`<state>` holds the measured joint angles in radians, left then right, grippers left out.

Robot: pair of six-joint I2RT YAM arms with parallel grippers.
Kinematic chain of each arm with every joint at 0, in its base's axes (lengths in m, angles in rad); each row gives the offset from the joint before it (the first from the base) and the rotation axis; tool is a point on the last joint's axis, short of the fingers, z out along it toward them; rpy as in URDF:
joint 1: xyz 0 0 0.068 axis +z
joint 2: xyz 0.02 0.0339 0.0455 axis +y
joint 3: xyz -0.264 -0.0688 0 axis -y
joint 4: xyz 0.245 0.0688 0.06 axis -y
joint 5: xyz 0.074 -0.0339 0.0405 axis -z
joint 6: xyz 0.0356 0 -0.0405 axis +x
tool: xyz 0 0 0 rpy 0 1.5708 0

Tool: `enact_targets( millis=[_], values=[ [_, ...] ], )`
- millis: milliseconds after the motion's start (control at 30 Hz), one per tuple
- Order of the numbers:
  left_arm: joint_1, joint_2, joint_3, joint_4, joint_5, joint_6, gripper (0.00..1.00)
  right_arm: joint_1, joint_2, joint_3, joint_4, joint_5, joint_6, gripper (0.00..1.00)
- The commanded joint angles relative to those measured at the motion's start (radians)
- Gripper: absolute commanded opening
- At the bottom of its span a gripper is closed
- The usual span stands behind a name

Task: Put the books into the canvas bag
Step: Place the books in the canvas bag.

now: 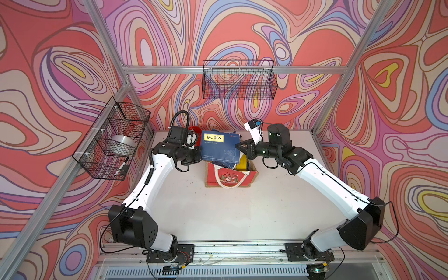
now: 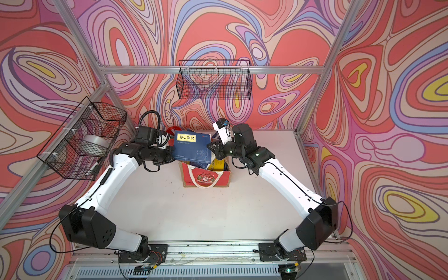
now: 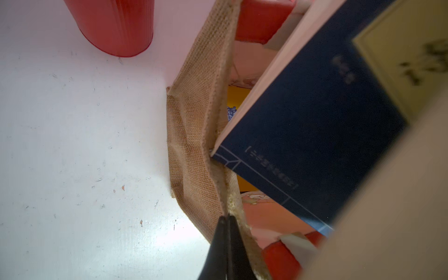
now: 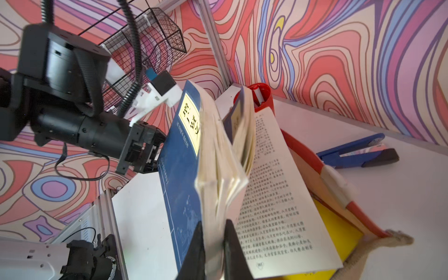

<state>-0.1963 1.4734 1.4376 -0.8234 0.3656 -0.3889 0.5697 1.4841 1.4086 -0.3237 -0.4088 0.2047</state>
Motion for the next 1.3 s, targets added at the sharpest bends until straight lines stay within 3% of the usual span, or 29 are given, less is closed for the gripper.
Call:
enact_targets(
  millis=[0, 500, 700, 867, 1033, 1167, 1267],
  values=[
    [0.005, -0.024, 0.018, -0.008, 0.003, 0.017, 0.0, -0.022, -0.001, -0.063, 0.037, -0.034, 0.031, 0.0],
    [0.023, -0.039, 0.026, -0.02, 0.002, 0.021, 0.0, -0.079, 0.061, -0.051, -0.222, 0.016, -0.063, 0.0],
    [0.025, -0.046, 0.029, -0.019, 0.009, 0.015, 0.0, -0.068, 0.182, 0.049, -0.253, -0.1, -0.039, 0.0],
    [0.026, -0.047, 0.024, -0.019, 0.01, 0.013, 0.0, -0.056, 0.256, 0.141, -0.318, -0.104, -0.037, 0.0],
    [0.027, -0.051, 0.023, -0.017, 0.01, 0.013, 0.0, -0.044, 0.282, 0.188, -0.405, -0.033, -0.009, 0.0],
    [0.028, -0.046, 0.03, -0.017, 0.013, 0.01, 0.0, -0.045, 0.219, 0.165, -0.41, 0.057, 0.003, 0.42],
    [0.028, -0.038, 0.036, -0.014, 0.023, 0.007, 0.0, -0.047, 0.157, 0.181, -0.426, 0.105, 0.0, 0.54]
  ],
)
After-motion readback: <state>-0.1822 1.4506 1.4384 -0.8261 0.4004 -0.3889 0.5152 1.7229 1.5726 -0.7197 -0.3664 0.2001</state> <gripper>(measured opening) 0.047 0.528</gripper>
